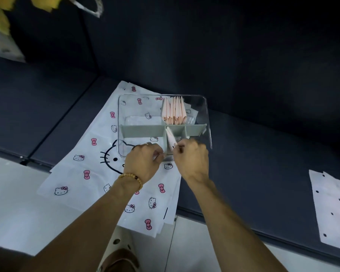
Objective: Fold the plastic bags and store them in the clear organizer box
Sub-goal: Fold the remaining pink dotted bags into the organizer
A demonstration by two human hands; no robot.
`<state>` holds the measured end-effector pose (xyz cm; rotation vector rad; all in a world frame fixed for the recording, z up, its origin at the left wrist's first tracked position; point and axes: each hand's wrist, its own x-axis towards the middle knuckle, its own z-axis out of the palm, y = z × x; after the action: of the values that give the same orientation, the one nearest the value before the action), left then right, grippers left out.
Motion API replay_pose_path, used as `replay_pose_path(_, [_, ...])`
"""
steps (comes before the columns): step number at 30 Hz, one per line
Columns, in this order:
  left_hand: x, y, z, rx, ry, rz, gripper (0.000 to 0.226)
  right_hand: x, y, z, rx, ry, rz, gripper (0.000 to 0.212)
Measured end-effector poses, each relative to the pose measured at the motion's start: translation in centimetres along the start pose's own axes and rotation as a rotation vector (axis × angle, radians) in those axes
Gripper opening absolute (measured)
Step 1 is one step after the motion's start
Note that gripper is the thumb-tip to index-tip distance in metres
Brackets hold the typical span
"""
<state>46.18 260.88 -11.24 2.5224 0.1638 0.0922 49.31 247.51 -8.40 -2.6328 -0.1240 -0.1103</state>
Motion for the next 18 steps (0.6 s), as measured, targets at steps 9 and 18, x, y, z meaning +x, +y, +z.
replay_pose_path(9, [0.1, -0.2, 0.1, 0.023, 0.012, -0.026, 0.016, 0.6, 0.1, 0.7, 0.252, -0.226, 0.080, 0.019])
replay_pose_path(18, [-1.5, 4.4, -0.2, -0.500, 0.126, -0.113, 0.013, -2.0, 4.6, -3.7, 0.499, 0.042, 0.312, 0.016])
